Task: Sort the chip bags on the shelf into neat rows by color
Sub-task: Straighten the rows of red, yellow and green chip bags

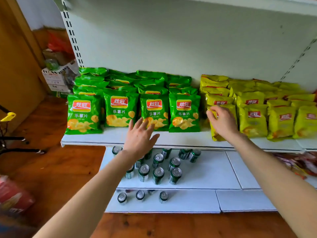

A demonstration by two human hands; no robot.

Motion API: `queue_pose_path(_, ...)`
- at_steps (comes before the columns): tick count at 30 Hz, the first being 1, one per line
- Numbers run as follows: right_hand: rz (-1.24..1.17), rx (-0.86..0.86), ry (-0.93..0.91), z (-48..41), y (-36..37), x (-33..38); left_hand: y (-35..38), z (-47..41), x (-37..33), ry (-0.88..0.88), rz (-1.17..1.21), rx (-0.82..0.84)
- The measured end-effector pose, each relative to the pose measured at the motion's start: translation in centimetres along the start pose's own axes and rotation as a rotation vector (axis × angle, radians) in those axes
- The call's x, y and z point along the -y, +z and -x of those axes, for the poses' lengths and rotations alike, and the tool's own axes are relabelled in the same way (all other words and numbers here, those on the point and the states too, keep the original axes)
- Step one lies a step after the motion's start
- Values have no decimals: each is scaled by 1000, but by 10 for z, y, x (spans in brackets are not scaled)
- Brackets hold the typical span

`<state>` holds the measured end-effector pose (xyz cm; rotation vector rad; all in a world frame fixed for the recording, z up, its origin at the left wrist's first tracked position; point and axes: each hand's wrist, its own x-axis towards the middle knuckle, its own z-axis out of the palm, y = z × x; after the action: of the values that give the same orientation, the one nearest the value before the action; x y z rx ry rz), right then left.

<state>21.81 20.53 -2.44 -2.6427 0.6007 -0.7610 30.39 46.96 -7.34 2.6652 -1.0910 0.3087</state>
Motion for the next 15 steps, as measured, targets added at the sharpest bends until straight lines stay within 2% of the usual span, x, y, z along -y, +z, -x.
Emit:
queue_pose_path(7,155,-8,142,44,-84,-77,7,-25,-100,196,-43,80)
queue_pose_path(11,193,-19,267,72,-138,-134,15,-46,-165,366,5,40)
queue_pose_path(15,245,-43,287,97,-186,-195,23,-67,-248,462,40,50)
